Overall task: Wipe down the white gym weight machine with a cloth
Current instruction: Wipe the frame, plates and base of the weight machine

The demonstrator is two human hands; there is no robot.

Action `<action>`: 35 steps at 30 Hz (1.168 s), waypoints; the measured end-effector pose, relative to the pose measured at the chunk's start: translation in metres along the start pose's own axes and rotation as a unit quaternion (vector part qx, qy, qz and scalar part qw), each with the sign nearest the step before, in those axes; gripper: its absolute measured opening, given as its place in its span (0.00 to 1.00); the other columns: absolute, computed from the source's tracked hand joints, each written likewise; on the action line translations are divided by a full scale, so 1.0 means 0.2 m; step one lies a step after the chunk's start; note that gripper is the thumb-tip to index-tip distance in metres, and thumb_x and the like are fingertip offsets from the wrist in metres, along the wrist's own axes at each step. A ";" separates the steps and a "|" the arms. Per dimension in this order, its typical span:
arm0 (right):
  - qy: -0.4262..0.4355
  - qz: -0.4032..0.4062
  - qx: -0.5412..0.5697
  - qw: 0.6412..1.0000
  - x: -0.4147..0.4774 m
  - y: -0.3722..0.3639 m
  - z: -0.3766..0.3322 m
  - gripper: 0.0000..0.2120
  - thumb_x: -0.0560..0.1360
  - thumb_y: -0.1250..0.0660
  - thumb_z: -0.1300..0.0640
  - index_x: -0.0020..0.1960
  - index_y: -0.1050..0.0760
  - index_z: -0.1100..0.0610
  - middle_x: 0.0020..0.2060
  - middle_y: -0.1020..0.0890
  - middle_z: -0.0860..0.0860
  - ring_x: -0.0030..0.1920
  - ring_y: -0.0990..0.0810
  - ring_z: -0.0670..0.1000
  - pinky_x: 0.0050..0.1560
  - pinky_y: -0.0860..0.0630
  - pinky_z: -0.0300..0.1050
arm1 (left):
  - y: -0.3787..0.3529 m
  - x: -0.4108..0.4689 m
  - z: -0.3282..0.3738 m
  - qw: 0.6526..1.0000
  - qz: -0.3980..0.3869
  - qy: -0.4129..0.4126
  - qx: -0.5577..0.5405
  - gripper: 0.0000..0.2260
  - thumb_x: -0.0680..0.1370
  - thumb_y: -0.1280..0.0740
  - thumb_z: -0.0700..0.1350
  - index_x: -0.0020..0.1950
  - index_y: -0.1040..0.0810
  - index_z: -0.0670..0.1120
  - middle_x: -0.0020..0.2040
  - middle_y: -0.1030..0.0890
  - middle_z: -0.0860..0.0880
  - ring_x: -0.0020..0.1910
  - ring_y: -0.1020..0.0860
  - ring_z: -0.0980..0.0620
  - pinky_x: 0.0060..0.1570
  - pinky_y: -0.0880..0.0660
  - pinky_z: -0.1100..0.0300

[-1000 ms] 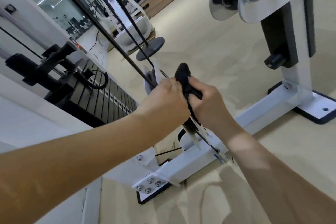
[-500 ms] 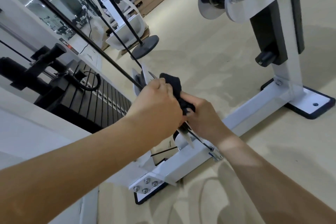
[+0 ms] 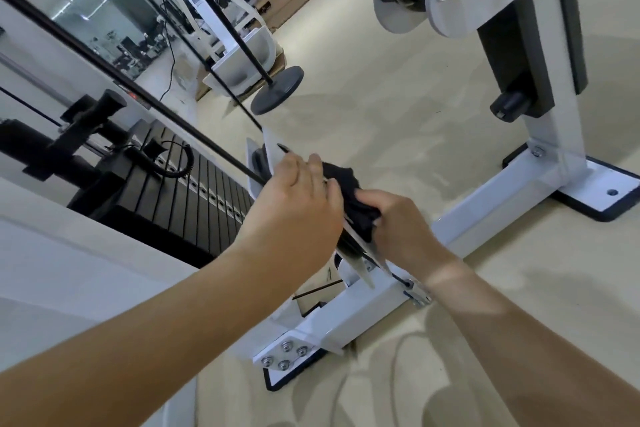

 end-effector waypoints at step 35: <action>-0.231 0.189 0.259 0.919 -0.25 0.02 0.23 0.16 0.74 0.36 0.69 0.41 0.17 0.49 0.35 0.16 0.49 0.35 0.19 0.51 0.37 0.24 0.43 | -0.10 0.04 0.26 0.990 0.086 -0.071 -0.081 0.13 0.79 0.46 0.39 0.53 0.22 0.46 0.49 0.20 0.49 0.50 0.24 0.46 0.59 0.34 0.53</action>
Point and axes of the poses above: each hand's wrist, its own x-axis towards the middle knuckle, its own y-axis out of the back of the hand, z = x × y, the point moved 2 cm from there along x, towards the middle knuckle
